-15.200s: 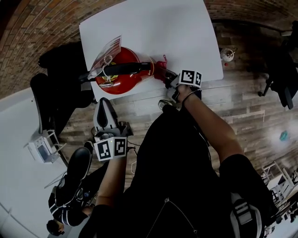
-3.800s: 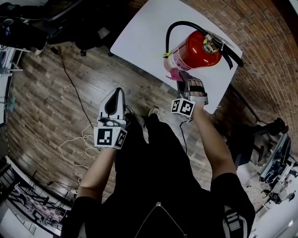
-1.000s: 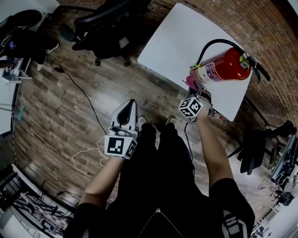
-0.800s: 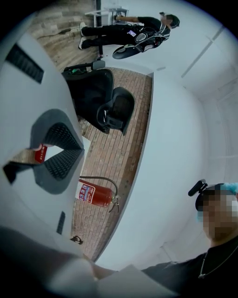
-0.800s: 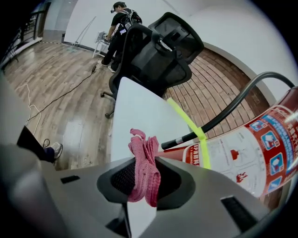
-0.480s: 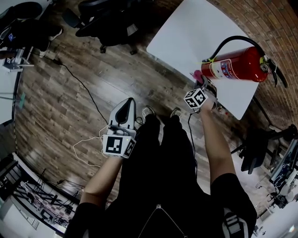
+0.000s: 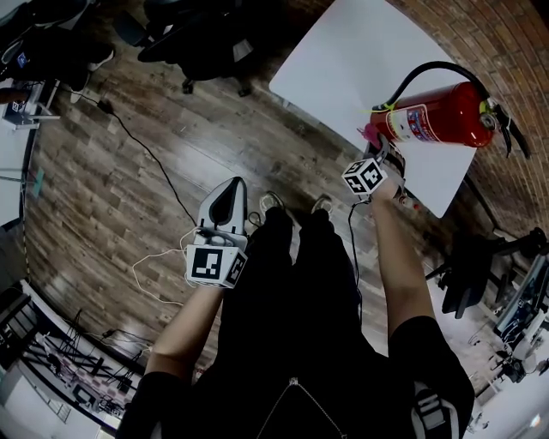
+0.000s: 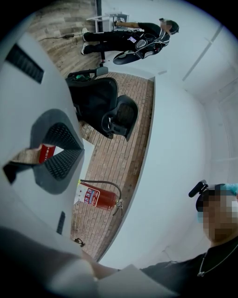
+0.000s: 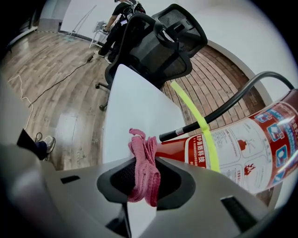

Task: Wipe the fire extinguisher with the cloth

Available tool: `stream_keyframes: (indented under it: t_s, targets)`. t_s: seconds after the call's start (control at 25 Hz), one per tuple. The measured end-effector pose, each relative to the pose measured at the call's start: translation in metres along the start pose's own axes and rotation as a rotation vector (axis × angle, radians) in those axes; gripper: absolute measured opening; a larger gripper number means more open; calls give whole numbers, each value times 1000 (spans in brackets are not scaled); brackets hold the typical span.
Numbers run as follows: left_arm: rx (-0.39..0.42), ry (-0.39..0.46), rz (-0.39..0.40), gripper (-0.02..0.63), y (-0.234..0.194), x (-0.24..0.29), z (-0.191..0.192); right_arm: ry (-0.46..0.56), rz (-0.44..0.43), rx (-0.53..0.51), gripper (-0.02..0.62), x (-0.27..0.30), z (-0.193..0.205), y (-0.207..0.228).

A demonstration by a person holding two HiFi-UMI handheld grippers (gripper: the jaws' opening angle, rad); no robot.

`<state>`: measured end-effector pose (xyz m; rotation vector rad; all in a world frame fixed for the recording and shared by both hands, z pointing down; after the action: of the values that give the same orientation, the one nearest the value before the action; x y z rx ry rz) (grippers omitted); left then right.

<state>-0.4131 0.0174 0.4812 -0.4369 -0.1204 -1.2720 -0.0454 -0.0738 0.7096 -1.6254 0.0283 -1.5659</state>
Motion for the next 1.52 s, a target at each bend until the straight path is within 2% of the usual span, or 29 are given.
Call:
stream_keyframes:
  t_s: [0.96,1.24,1.52]
  targets:
    - [-7,75,102,31,31,10,-44,22,35,36,110,-86,-16,63]
    - [-5,96,134,31,39,11,-60,38,85,62,110,-124,-24,88]
    - [-8,122,173,31,48,14,-78,67,155,103,110,-184,-34,127]
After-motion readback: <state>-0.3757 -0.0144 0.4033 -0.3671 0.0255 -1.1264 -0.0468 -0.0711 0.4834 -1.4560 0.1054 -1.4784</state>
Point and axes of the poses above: the fingertips, and each gripper's own axes: x forward along the fingers, y to its right, z out of its underside, the point moved 2 cm from there along -x, backward along the fingers, and after that the axes turned 11 degrees about -z, right-handed, at the moved point
